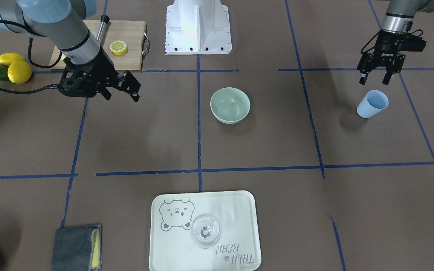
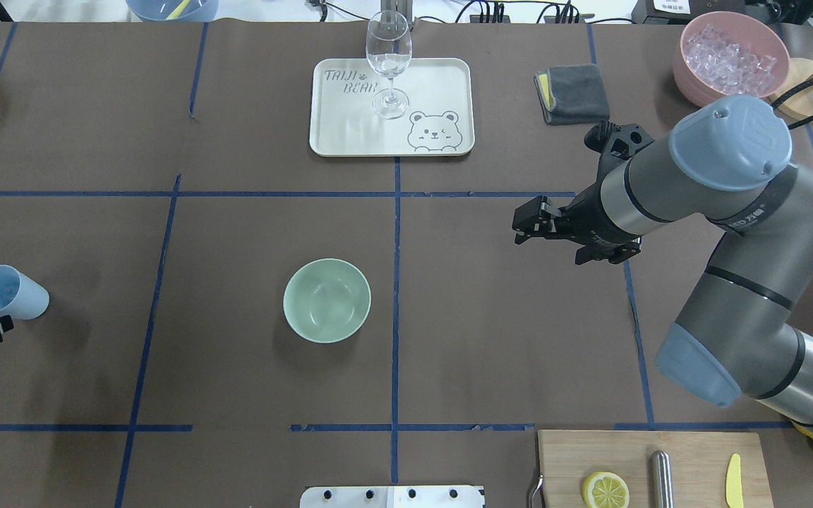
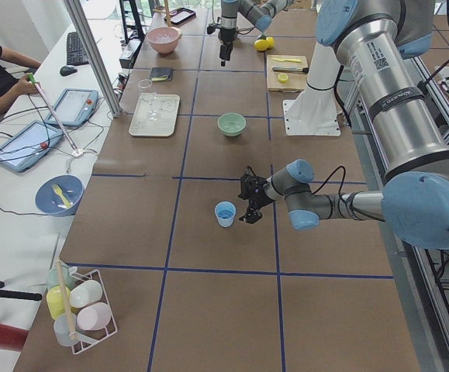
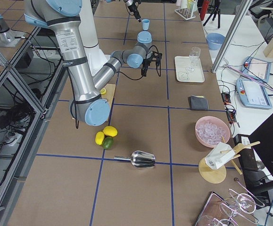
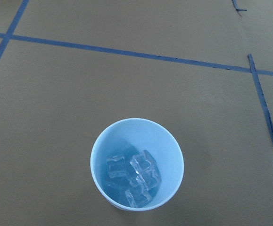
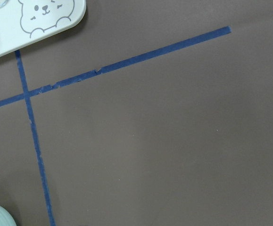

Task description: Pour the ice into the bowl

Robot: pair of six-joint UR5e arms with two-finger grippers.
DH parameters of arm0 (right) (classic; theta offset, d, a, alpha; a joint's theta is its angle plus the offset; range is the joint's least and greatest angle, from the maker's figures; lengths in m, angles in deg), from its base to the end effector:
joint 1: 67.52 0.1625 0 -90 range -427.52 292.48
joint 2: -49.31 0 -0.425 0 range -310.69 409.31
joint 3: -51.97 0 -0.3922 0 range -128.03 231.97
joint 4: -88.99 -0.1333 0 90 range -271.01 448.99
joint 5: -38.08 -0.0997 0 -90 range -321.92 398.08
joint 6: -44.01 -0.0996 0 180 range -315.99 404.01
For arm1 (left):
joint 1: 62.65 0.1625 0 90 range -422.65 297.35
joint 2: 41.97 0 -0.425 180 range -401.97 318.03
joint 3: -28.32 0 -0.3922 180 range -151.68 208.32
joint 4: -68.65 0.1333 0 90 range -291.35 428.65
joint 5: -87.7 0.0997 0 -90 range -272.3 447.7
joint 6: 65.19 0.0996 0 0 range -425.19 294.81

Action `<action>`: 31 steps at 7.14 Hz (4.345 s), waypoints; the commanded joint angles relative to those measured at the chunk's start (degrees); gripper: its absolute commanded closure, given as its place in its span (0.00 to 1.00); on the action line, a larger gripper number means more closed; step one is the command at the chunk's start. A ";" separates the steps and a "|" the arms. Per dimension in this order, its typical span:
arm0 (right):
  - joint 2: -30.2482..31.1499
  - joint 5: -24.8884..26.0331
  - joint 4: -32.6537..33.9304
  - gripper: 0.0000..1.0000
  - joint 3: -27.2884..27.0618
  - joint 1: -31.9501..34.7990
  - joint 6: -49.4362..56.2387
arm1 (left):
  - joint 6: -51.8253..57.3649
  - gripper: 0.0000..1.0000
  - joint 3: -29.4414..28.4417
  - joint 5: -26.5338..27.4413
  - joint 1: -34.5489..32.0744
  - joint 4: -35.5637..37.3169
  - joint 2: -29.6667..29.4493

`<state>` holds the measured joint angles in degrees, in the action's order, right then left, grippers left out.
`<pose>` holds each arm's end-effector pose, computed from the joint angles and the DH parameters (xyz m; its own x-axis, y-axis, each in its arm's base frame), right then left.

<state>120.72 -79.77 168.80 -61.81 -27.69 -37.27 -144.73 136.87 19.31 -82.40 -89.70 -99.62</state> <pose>-0.3712 -0.4226 0.2754 0.5041 0.2459 0.8279 -0.2074 0.9650 -0.1603 0.2124 -0.2569 0.5876 0.6451 -0.0523 -0.7623 0.4875 0.7964 0.3579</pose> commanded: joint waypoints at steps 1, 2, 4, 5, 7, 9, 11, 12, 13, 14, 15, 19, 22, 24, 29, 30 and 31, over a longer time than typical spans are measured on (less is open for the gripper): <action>-0.04 0.33 -0.09 0.00 0.04 -0.10 -0.02 | -8.22 0.00 -0.71 10.96 7.86 5.30 -0.35; 0.22 0.34 -0.09 0.00 0.04 -0.10 -0.02 | -11.67 0.00 -0.79 15.35 11.02 6.37 -0.61; 0.22 0.34 -0.09 0.00 -0.13 -0.10 -0.02 | -12.05 0.00 -2.88 24.22 12.37 7.26 -0.88; 0.05 0.25 -0.09 0.00 -0.13 -0.10 -0.02 | -12.05 0.00 -6.12 26.36 13.07 7.26 -2.18; -0.04 0.25 -0.09 0.00 -0.04 -0.10 -0.02 | -12.05 0.00 -8.09 29.27 14.30 7.35 -4.30; 0.04 0.16 -0.09 0.00 -0.04 -0.10 -0.02 | -12.05 0.00 -10.97 33.30 14.83 8.40 -6.58; -0.13 0.16 -0.09 0.00 -0.04 -0.10 -0.02 | -12.05 0.00 -13.70 37.94 14.83 8.41 -8.43; -0.13 0.16 -0.09 0.00 -0.30 -0.01 -0.02 | -12.05 0.00 -15.19 38.68 14.83 8.32 -9.48; -0.04 0.25 -0.09 0.00 -0.39 -0.01 -0.02 | -12.05 0.00 -15.90 40.34 14.92 8.40 -11.41; -0.04 0.16 -0.09 0.00 -0.48 -0.01 -0.02 | -12.05 0.00 -18.17 42.36 14.92 8.41 -12.91; -0.13 0.25 -0.09 0.00 -0.66 0.08 -0.11 | -12.05 0.00 -18.89 42.72 14.75 8.32 -12.66; -0.04 0.25 -0.01 0.00 -0.92 0.08 -0.20 | -11.88 0.02 -22.75 47.83 14.83 7.70 -16.77; -0.04 0.25 -0.01 0.00 -0.83 0.08 -0.29 | -11.96 0.04 -23.03 47.39 13.96 7.70 -16.61; 0.04 0.25 -0.01 0.00 -0.83 0.08 -0.29 | -11.96 0.03 -23.12 46.51 11.68 7.79 -16.87; -0.13 0.25 -0.01 0.00 -0.75 -0.01 -0.20 | -11.88 0.03 -25.40 44.40 10.09 7.88 -18.19; -0.13 0.25 -0.01 0.00 -0.66 -0.01 -0.29 | -11.96 0.04 -25.58 43.44 9.83 7.88 -18.37; -0.13 0.25 -0.01 0.00 -0.66 -0.01 -0.29 | -11.96 0.11 -25.67 43.43 9.74 7.88 -18.72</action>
<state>120.59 -79.52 168.79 -62.50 -27.70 -37.53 -156.67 111.40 63.07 -72.48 -81.82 -117.98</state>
